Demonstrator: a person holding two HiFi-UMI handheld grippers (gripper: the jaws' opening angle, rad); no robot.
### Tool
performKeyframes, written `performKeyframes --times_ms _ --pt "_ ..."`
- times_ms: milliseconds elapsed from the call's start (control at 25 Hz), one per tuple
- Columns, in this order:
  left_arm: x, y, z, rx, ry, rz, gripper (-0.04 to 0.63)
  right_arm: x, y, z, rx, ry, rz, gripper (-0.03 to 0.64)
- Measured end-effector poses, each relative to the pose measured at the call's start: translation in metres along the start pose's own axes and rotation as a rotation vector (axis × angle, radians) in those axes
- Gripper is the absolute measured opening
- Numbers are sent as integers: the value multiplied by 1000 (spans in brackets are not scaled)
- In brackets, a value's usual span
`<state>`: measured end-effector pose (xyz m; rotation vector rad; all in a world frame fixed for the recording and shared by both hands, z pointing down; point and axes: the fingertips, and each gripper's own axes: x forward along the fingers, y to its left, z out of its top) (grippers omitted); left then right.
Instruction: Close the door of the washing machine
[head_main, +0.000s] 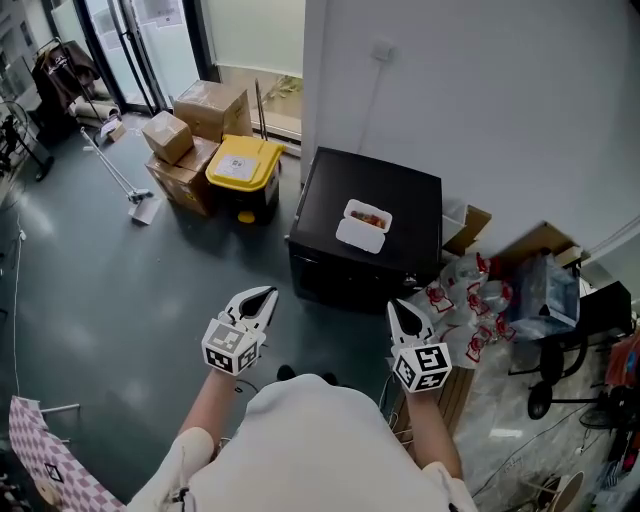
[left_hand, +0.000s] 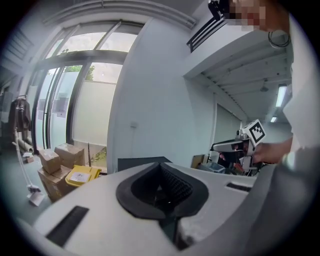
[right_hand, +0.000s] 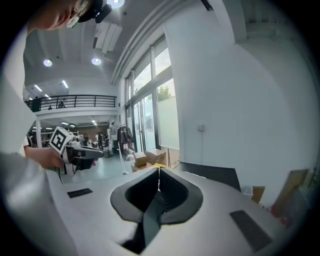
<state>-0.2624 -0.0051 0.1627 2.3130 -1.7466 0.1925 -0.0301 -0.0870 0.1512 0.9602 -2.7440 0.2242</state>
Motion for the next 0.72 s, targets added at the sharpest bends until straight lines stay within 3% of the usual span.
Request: performKeyframes --times_ms 720 --pt "7 -12 -1 -2 9 10 8 -2 -12 4 -4 -11 10 31"
